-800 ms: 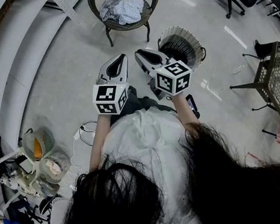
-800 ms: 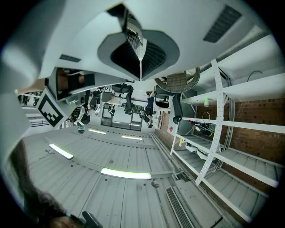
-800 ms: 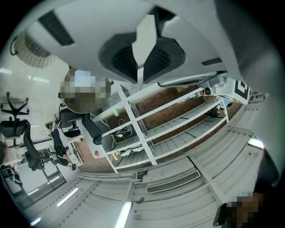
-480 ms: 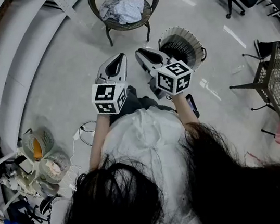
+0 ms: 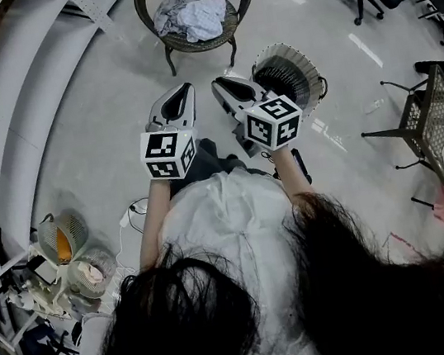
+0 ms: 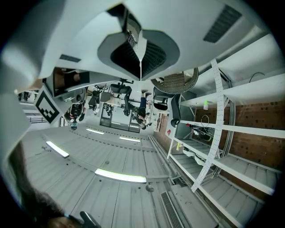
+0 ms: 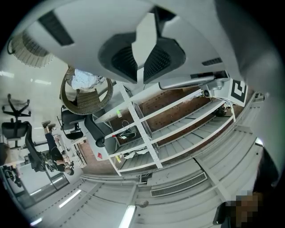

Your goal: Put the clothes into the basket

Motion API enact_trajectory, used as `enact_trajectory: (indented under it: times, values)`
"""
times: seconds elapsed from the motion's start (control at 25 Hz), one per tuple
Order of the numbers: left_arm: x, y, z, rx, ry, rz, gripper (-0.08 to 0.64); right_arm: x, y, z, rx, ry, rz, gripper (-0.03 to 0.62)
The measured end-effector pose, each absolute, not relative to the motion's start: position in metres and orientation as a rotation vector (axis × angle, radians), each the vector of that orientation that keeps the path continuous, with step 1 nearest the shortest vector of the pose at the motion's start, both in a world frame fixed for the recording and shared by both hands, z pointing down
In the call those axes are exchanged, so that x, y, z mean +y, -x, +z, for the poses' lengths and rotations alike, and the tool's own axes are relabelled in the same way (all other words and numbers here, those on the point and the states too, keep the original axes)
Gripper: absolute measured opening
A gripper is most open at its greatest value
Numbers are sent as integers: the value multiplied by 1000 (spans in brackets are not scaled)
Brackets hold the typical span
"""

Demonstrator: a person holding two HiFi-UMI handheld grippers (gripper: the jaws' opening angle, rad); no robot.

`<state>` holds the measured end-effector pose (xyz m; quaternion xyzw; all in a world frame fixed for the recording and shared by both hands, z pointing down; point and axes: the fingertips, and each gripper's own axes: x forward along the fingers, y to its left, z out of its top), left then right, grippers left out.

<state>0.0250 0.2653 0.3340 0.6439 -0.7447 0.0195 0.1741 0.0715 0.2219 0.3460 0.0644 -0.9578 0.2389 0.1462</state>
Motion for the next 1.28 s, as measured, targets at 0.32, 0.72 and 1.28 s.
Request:
enact_trajectory:
  times: [0.32, 0.72, 1.28]
  values:
    - [255, 37, 335, -2097, -1847, 78, 21, 214, -12, 356, -2722, -203, 704, 55]
    - [251, 118, 340, -2064, -1875, 64, 21, 216, 65, 365, -2707, -234, 709, 55]
    - [249, 150, 359, -1972, -1920, 43, 21, 208, 89, 376, -2672, -356, 709, 55]
